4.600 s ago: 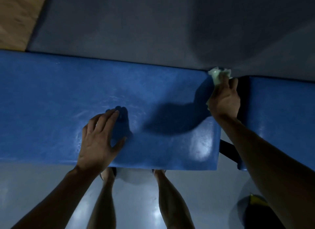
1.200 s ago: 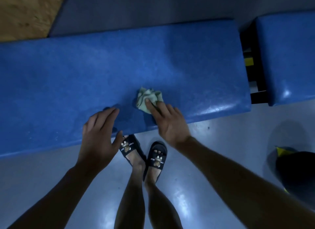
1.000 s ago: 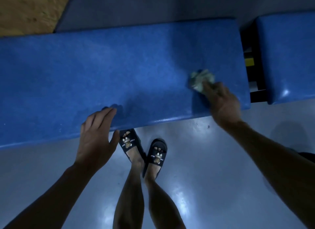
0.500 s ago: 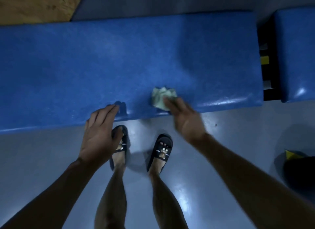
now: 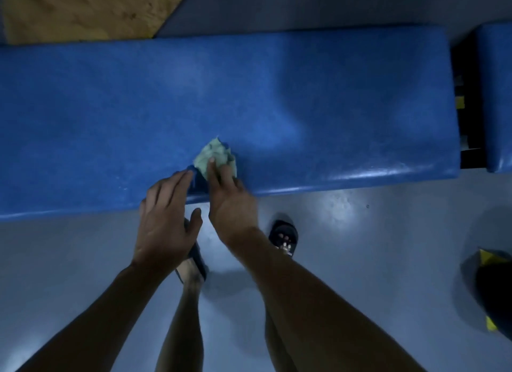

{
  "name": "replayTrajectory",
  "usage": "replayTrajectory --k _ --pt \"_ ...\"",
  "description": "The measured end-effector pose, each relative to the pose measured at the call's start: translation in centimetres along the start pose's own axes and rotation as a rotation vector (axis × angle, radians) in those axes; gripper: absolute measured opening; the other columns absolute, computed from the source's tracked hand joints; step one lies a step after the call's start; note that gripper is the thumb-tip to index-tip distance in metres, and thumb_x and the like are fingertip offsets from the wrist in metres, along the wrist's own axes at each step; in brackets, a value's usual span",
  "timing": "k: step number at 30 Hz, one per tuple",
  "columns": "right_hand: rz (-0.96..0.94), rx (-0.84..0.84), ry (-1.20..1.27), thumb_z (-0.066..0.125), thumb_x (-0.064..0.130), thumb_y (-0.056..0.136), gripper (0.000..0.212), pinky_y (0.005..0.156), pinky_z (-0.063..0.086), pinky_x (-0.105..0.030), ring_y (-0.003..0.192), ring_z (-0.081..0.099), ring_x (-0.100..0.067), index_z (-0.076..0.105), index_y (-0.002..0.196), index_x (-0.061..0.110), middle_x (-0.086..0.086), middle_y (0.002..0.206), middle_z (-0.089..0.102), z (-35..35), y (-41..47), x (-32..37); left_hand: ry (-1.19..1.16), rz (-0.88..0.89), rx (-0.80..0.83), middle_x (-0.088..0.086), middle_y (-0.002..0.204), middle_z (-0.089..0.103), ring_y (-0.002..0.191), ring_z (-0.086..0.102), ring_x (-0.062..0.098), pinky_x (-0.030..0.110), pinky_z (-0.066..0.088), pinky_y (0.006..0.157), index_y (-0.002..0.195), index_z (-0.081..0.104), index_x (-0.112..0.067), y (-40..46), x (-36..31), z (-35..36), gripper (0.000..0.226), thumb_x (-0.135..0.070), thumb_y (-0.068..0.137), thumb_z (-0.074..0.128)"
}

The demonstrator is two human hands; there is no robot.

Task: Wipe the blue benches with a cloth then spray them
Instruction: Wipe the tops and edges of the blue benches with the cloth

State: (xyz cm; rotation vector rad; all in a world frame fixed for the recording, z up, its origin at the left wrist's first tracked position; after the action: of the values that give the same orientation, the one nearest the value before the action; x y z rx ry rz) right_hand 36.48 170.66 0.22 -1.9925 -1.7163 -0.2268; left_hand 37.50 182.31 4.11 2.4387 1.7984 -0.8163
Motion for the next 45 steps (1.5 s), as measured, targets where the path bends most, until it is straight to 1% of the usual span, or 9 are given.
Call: replayTrajectory --k 5,9,13,19,23,32,38,42,45 --pt "-0.137 -0.094 -0.165 0.048 0.013 0.088 0.051 0.057 0.057 -0.039 0.079 0.065 -0.038 0.056 0.138 0.018 -0.013 0.138 0.056 -4.4 -0.1 -7.7 0.000 0.040 -0.021 0.007 0.145 0.046 0.132 0.041 0.030 0.049 0.038 0.102 0.148 0.040 -0.012 0.5 3.0 -2.2 0.071 -0.029 0.081 0.058" --pt "0.390 -0.115 -0.278 0.058 0.009 0.087 0.072 0.067 0.052 -0.043 0.093 0.062 -0.042 0.032 0.150 0.032 -0.014 0.147 0.039 -9.8 -1.4 -18.8 0.016 0.100 -0.028 0.009 0.145 0.047 0.131 0.044 0.033 0.047 0.039 0.103 0.147 0.041 -0.008 1.0 5.8 -2.9 0.069 -0.030 0.083 0.059" --pt "0.666 -0.277 -0.134 0.046 0.002 0.090 0.072 0.074 0.053 -0.044 0.105 0.062 -0.042 0.027 0.154 0.027 -0.010 0.162 0.019 -6.3 -1.6 -13.5 0.055 0.102 -0.045 0.010 0.147 0.046 0.133 0.042 0.033 0.046 0.037 0.104 0.147 0.042 -0.008 1.3 8.0 -3.3 0.072 -0.020 0.082 0.071" --pt "-0.007 -0.053 -0.101 0.034 0.010 0.078 0.065 0.050 0.054 -0.034 0.074 0.065 -0.030 0.049 0.141 0.008 -0.012 0.134 0.057 3.3 0.5 7.6 0.053 0.084 -0.022 0.012 0.148 0.045 0.134 0.039 0.034 0.049 0.038 0.103 0.148 0.040 -0.008 1.2 10.5 -4.6 0.081 -0.008 0.075 0.075" --pt "-0.297 -0.041 -0.252 0.048 0.013 0.080 0.059 0.059 0.051 -0.034 0.076 0.062 -0.028 0.055 0.138 0.017 -0.005 0.129 0.061 0.7 1.3 4.4 0.044 0.111 -0.029 0.011 0.146 0.046 0.132 0.040 0.033 0.046 0.038 0.100 0.148 0.039 -0.008 1.2 12.0 -5.8 0.072 -0.021 0.079 0.058" --pt "0.670 -0.219 -0.193 0.052 0.006 0.089 0.071 0.076 0.052 -0.045 0.105 0.060 -0.040 0.029 0.153 0.031 -0.006 0.156 0.033 -4.7 -0.3 -8.4 -0.018 0.114 -0.004 0.008 0.147 0.046 0.131 0.041 0.030 0.048 0.039 0.101 0.147 0.041 -0.010 2.1 14.0 -6.5 0.075 -0.010 0.079 0.072" --pt "0.016 -0.076 -0.136 0.050 0.009 0.089 0.059 0.066 0.057 -0.040 0.089 0.065 -0.031 0.041 0.148 0.011 -0.013 0.140 0.052 4.2 2.3 10.0 -0.011 0.119 0.030 0.007 0.148 0.046 0.130 0.039 0.026 0.044 0.040 0.098 0.146 0.042 -0.011 3.7 14.3 -7.2 0.076 -0.008 0.077 0.072" --pt "-0.361 -0.004 -0.422 0.040 0.016 0.086 0.060 0.070 0.047 -0.037 0.094 0.064 -0.030 0.048 0.145 0.020 -0.005 0.133 0.060 1.4 3.2 6.3 -0.019 0.132 0.038 0.007 0.149 0.045 0.131 0.038 0.028 0.050 0.039 0.101 0.147 0.042 -0.010 5.2 15.1 -7.6 0.075 -0.008 0.078 0.071" --pt "-0.144 -0.080 -0.527 0.049 0.012 0.088 0.058 0.070 0.043 -0.039 0.087 0.061 -0.033 0.047 0.145 0.023 -0.008 0.130 0.060 -3.3 3.5 -2.6 -0.014 0.140 0.039 0.007 0.150 0.044 0.132 0.039 0.031 0.051 0.038 0.103 0.147 0.040 -0.010 6.1 15.9 -7.4 0.074 -0.008 0.079 0.070"
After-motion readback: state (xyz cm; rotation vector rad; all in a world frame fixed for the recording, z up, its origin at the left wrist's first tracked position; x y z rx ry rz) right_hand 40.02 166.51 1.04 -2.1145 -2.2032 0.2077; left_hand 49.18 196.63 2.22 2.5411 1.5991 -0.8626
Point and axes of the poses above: each hand's wrist, its own y-axis towards the middle knuckle, its own z-axis out of the palm, x = y × z, the point moved 7 cm from there along y, towards the middle knuckle
